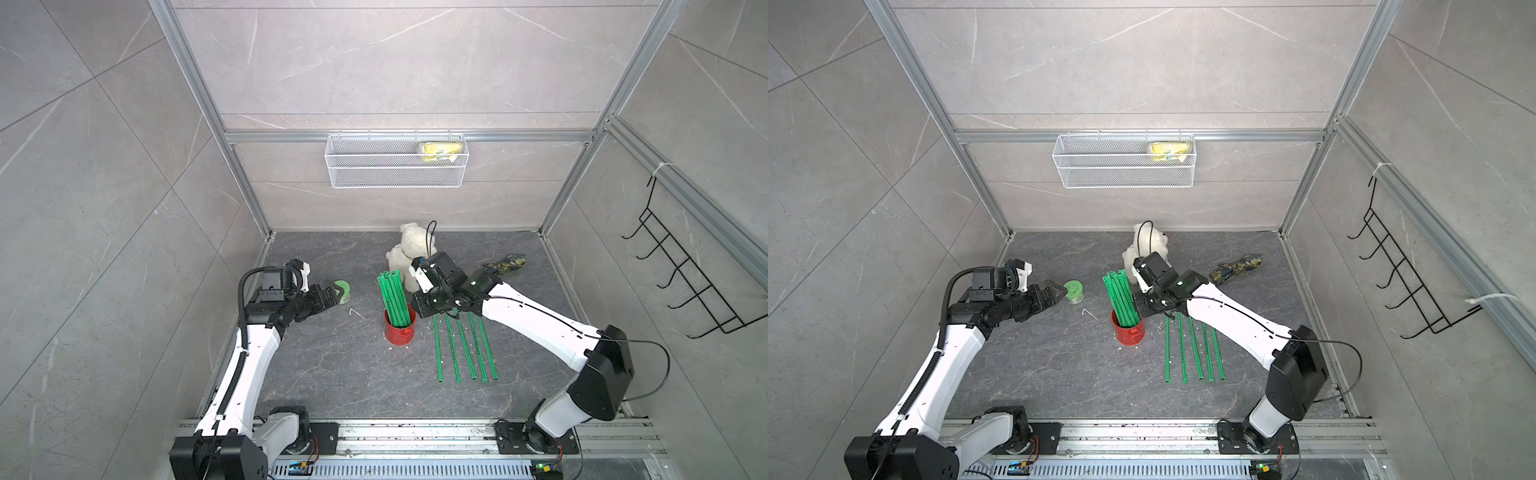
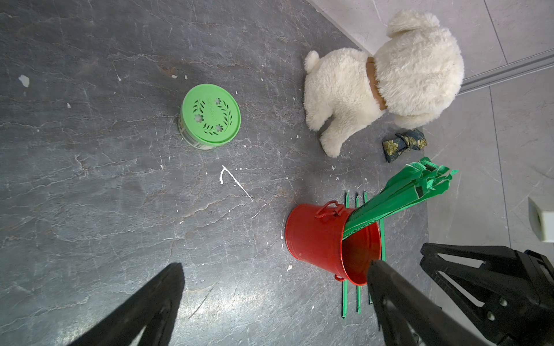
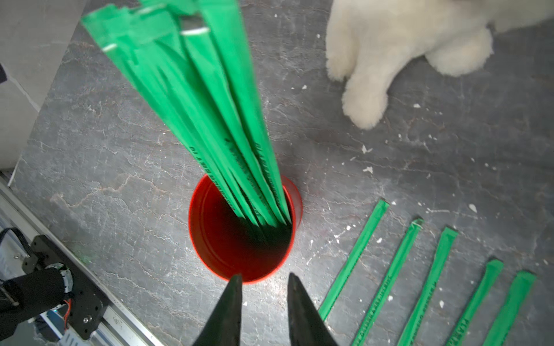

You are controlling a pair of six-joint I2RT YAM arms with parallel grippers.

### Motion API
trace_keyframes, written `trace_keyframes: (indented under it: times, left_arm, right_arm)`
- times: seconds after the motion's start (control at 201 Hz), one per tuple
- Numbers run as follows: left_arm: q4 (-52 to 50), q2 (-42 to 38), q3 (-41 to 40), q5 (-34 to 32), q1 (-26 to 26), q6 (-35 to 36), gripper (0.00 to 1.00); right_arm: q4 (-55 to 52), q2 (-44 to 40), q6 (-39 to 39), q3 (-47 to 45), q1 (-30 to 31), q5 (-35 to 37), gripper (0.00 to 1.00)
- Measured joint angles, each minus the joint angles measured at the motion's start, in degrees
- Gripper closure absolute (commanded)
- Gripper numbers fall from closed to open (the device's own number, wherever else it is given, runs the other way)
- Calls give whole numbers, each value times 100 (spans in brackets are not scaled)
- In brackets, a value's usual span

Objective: Take the straws out of the storage container
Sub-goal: Place the straw at the center of the board, then pick up the straw from the container.

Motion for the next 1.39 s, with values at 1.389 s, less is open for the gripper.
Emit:
trace_keyframes:
  times: [1.389]
  left_arm:
    - [-2,22,9,0,0,0,0]
  right_arm:
    - [81,1427,-129,1279,129,170,81]
